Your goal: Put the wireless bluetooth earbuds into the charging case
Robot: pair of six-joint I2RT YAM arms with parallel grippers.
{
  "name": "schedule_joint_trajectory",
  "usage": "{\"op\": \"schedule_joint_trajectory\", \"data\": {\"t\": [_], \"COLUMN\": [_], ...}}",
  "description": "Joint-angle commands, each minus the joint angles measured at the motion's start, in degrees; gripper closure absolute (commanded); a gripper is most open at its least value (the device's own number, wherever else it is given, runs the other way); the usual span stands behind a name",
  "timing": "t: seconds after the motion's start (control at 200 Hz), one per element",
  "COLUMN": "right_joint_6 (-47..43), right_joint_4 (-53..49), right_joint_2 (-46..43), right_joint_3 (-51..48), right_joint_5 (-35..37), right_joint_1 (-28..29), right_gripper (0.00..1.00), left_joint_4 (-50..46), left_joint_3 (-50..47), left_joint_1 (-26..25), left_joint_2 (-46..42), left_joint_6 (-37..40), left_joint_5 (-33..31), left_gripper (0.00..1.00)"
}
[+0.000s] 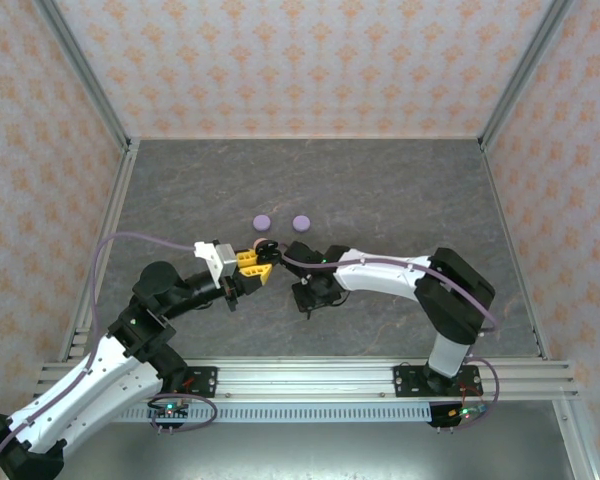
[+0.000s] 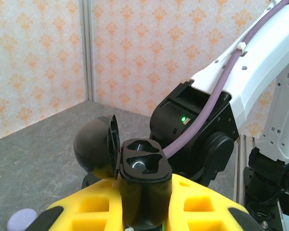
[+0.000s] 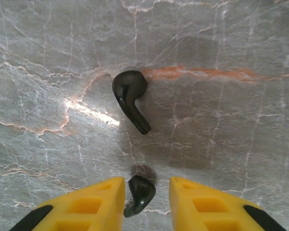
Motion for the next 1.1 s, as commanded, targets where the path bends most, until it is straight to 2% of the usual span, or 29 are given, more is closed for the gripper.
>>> {"op": "schedule_joint_trajectory", "data": {"t": [0.0,0.48,0.726,0.921,1.096], "right_joint_6": [1.09,1.31,1.23,-0.32,-3.00], "right_joint_4": [0.20,-0.71,0.48,1.71,3.92], "right_joint_2": [1.08,3.07,2.66,-3.70,-13.83], "right_joint_3": [1.58,0.75,0.00,-1.94,-5.45], "right_joint_5": [-0.80,-1.43,-1.07,2.09,3.79], "right_joint_1": [0.70,1.03,1.03,0.60,-2.03], "right_gripper": [0.71,0.75,0.85,0.87,0.89], "left_joint_4": [-0.29,-0.67,-1.01,-0.93,-0.29], "left_joint_3": [-0.48,-0.30,0.05,0.14,-0.28], "left_joint_1": [-0.49,-0.47,-0.47,-0.47,-0.50], "left_joint_2": [-0.77,-0.68,-0.51,-0.60,-0.51], "left_joint_6": [1.51,1.61,1.51,1.11,0.12], "left_joint_5": [0.26,-0.09,-0.16,0.13,0.60], "left_gripper": [1.00,1.00,1.00,1.00,1.00]}}
